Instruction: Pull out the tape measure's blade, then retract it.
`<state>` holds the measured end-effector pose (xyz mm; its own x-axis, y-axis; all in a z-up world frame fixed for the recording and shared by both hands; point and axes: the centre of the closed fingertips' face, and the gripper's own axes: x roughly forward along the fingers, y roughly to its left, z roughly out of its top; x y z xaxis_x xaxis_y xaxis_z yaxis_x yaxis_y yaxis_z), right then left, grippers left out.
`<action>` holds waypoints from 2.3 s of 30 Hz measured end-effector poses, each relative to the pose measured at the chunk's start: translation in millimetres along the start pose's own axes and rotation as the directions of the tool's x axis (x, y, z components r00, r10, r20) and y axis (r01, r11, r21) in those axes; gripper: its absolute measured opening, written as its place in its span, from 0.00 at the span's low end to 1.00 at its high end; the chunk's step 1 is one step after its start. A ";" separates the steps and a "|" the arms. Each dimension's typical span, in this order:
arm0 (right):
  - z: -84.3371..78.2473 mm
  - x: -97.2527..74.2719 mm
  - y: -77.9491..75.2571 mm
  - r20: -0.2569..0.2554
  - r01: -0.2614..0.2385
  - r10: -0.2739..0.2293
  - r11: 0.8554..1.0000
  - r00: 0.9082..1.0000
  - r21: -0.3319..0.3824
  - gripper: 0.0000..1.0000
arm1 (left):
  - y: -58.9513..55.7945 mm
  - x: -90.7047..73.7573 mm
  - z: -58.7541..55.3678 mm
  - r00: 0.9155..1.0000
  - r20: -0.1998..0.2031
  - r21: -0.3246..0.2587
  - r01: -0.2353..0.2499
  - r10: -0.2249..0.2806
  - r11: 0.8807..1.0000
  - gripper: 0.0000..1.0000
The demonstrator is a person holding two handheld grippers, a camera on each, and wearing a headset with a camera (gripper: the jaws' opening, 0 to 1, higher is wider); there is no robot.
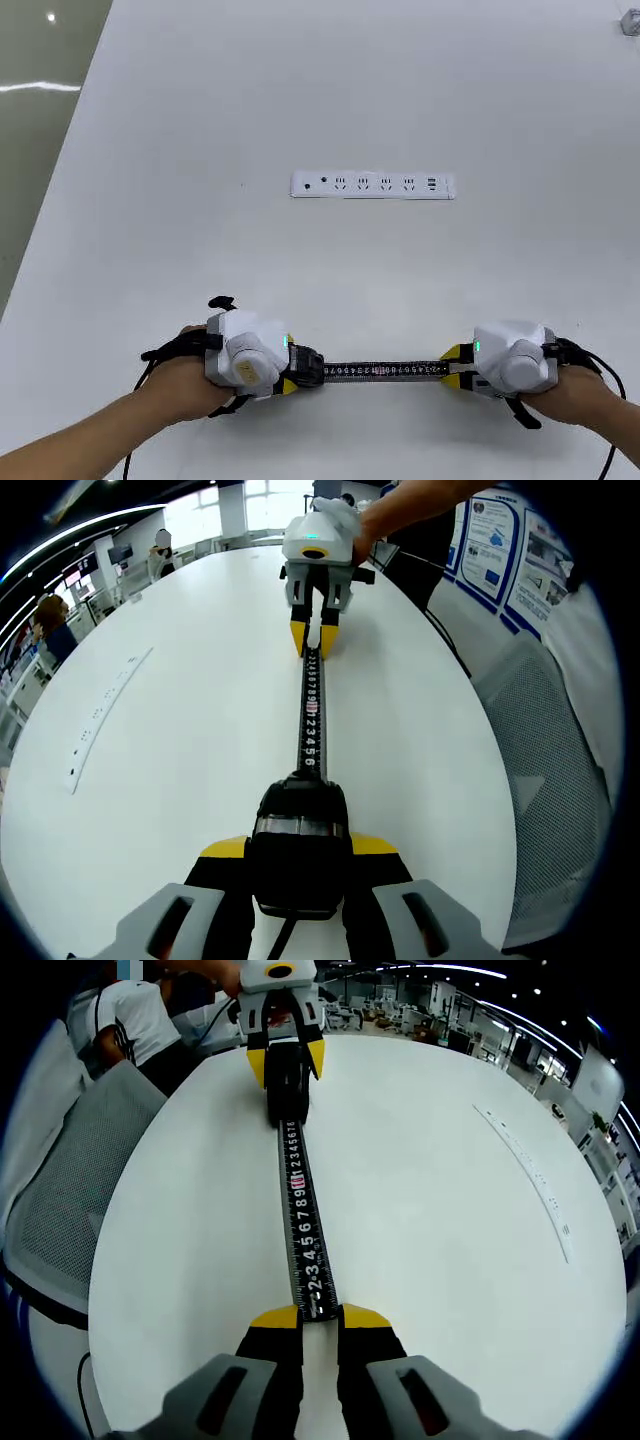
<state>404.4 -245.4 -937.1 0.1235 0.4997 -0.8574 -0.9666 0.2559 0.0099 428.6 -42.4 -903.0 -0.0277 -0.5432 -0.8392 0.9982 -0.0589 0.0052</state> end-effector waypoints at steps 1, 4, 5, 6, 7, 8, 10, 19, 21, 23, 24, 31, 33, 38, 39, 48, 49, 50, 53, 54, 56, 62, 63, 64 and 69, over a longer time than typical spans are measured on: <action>-0.8 -0.4 -0.1 -0.001 0.000 0.000 1.000 1.000 0.001 0.10 | 0.0 0.3 -0.2 1.000 0.000 0.000 0.000 0.000 1.000 0.31; -2.9 -2.5 -0.6 -0.003 0.002 -0.002 1.000 1.000 0.004 0.10 | 0.0 0.1 -0.4 1.000 0.000 0.000 0.000 0.000 1.000 0.31; -3.1 -3.0 -0.7 -0.003 0.003 -0.003 1.000 1.000 0.004 0.10 | 0.0 0.1 -0.4 1.000 0.000 0.000 0.000 0.000 1.000 0.31; -3.1 -3.2 -0.7 -0.003 0.003 -0.003 1.000 1.000 0.004 0.10 | 0.0 0.1 -0.4 1.000 0.001 0.000 0.000 0.000 1.000 0.31; -3.2 -3.4 -0.7 -0.002 0.003 -0.003 1.000 1.000 0.003 0.10 | 0.0 0.1 -0.4 1.000 0.001 0.000 0.000 0.000 1.000 0.31; -3.3 -3.6 -0.7 -0.002 0.003 -0.003 1.000 1.000 0.003 0.10 | 0.0 0.1 -0.3 1.000 0.001 0.001 0.000 0.000 1.000 0.31; -5.2 -4.5 -1.2 -0.003 0.005 -0.005 1.000 1.000 0.004 0.10 | 0.0 0.2 -0.3 1.000 0.001 0.001 0.000 0.000 1.000 0.31; -9.9 -6.0 -2.4 -0.004 0.009 -0.009 1.000 1.000 0.009 0.10 | -0.1 -0.4 0.4 1.000 0.002 0.001 0.001 -0.001 1.000 0.31; -19.5 -12.9 -4.3 -0.010 0.019 -0.019 1.000 1.000 0.019 0.10 | 0.2 0.0 0.1 1.000 0.002 0.001 0.001 -0.001 1.000 0.31; -20.9 -14.3 -4.6 -0.010 0.021 -0.020 1.000 1.000 0.019 0.10 | 0.2 -0.1 0.3 1.000 0.001 0.001 0.002 -0.002 1.000 0.31; -21.9 -14.7 -4.8 -0.010 0.021 -0.021 1.000 1.000 0.022 0.10 | 0.3 0.0 0.2 1.000 0.000 0.001 0.002 -0.002 1.000 0.31; -27.6 -17.3 -5.1 -0.015 0.026 -0.025 0.999 1.000 0.024 0.10 | -0.1 -0.3 0.3 1.000 0.001 0.006 0.001 -0.001 1.000 0.31; -27.7 -18.3 -4.8 -0.018 0.027 -0.027 0.999 0.999 0.021 0.10 | -0.4 -0.4 0.1 1.000 -0.002 0.009 0.002 -0.002 1.000 0.31; -30.1 -19.2 -5.9 -0.027 0.032 -0.031 0.999 0.999 0.020 0.10 | -0.7 -1.2 0.9 1.000 0.000 0.010 0.004 -0.004 1.000 0.31; -31.2 -19.7 -5.9 -0.028 0.032 -0.032 0.999 0.999 0.018 0.10 | -0.6 -1.0 0.7 1.000 0.000 0.010 0.004 -0.004 1.000 0.31; -32.2 -18.8 -7.0 -0.040 0.034 -0.033 0.999 0.999 0.018 0.10 | -0.9 0.6 0.4 1.000 0.004 0.015 -0.001 0.001 1.000 0.31; -32.7 -18.6 -6.9 -0.042 0.033 -0.032 0.999 0.999 0.019 0.10 | -0.9 0.4 1.2 1.000 0.004 0.016 -0.001 0.001 1.000 0.31; -31.4 -19.2 -6.6 -0.044 0.033 -0.032 0.999 0.999 0.020 0.11 | -1.1 0.1 1.6 1.000 0.005 0.016 -0.002 0.002 1.000 0.31; -31.4 -19.2 -6.2 -0.049 0.033 -0.032 0.999 0.998 0.019 0.11 | -1.0 0.8 1.5 1.000 0.007 0.019 -0.002 0.002 1.000 0.31; -30.7 -19.3 -6.0 -0.053 0.035 -0.034 0.999 0.998 0.016 0.11 | -1.2 0.8 1.8 1.000 0.008 0.020 -0.003 0.002 1.000 0.31; -30.8 -18.9 -6.0 -0.056 0.038 -0.038 0.999 0.998 0.009 0.12 | -1.5 0.9 2.3 1.000 0.010 0.021 -0.005 0.005 1.000 0.31; -30.9 -19.0 -6.0 -0.065 0.041 -0.042 0.999 0.997 -0.013 0.12 | -1.8 2.6 1.7 1.000 0.016 0.027 -0.005 0.005 1.000 0.32; -31.6 -18.7 -6.1 -0.067 0.041 -0.042 0.999 0.997 -0.018 0.12 | -2.0 2.0 2.6 1.000 0.017 0.027 -0.004 0.004 1.000 0.32; -30.6 -19.3 -6.1 -0.068 0.041 -0.042 0.999 0.997 -0.024 0.12 | -2.0 1.7 3.0 1.000 0.019 0.027 -0.004 0.003 1.000 0.32; -30.5 -19.4 -6.1 -0.075 0.047 -0.050 0.998 0.996 -0.041 0.13 | -2.2 2.3 3.5 1.000 0.027 0.028 -0.005 0.004 1.000 0.32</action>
<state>401.1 -281.9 -936.1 0.1545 0.4226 -0.8930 -0.9682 0.2447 -0.0518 426.1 -46.4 -903.0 -0.0249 -0.5656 -0.8243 0.9966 -0.0793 0.0243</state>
